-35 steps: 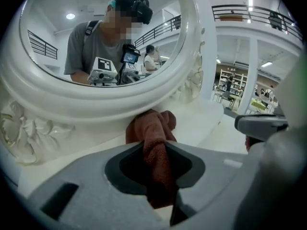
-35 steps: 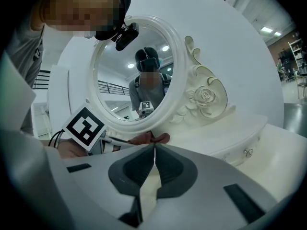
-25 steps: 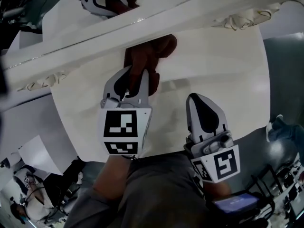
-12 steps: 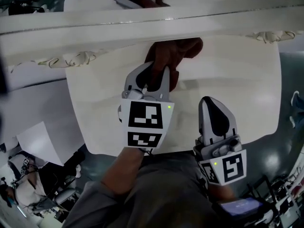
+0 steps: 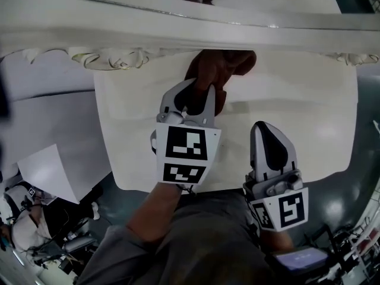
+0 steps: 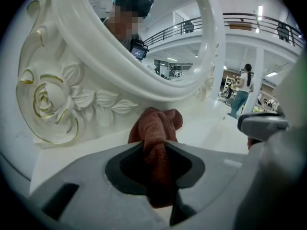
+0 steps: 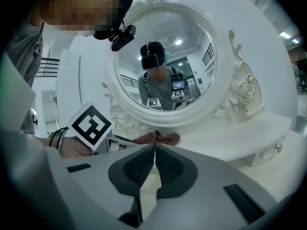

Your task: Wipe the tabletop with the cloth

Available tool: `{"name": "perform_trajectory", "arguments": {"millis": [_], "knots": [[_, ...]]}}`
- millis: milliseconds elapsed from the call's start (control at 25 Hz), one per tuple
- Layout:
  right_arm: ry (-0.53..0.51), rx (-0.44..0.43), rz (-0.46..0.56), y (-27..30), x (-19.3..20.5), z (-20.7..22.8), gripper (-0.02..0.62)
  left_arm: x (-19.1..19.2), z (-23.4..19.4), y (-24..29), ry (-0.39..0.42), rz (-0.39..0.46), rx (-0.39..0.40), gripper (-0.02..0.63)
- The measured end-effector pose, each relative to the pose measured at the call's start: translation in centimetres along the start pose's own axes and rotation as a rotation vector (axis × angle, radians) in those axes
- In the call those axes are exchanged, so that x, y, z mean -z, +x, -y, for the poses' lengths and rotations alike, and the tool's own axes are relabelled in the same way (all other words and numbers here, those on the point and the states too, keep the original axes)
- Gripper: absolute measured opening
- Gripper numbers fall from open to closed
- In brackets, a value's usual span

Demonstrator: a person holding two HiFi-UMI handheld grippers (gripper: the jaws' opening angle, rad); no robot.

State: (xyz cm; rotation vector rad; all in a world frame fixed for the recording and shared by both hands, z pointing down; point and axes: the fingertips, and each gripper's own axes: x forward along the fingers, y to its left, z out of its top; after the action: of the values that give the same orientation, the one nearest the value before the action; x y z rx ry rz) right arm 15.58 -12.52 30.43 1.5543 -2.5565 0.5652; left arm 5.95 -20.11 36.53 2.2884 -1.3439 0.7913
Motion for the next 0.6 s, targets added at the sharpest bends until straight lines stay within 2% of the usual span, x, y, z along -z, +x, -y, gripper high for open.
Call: {"name": "perform_trajectory", "arguments": {"millis": [600], "knots": [[-0.036,-0.067,-0.018,3.3,0.4,-7.9,0.015,3.4,-7.2,-4.7,-0.055,-0.008,-0.046,0.097]]}}
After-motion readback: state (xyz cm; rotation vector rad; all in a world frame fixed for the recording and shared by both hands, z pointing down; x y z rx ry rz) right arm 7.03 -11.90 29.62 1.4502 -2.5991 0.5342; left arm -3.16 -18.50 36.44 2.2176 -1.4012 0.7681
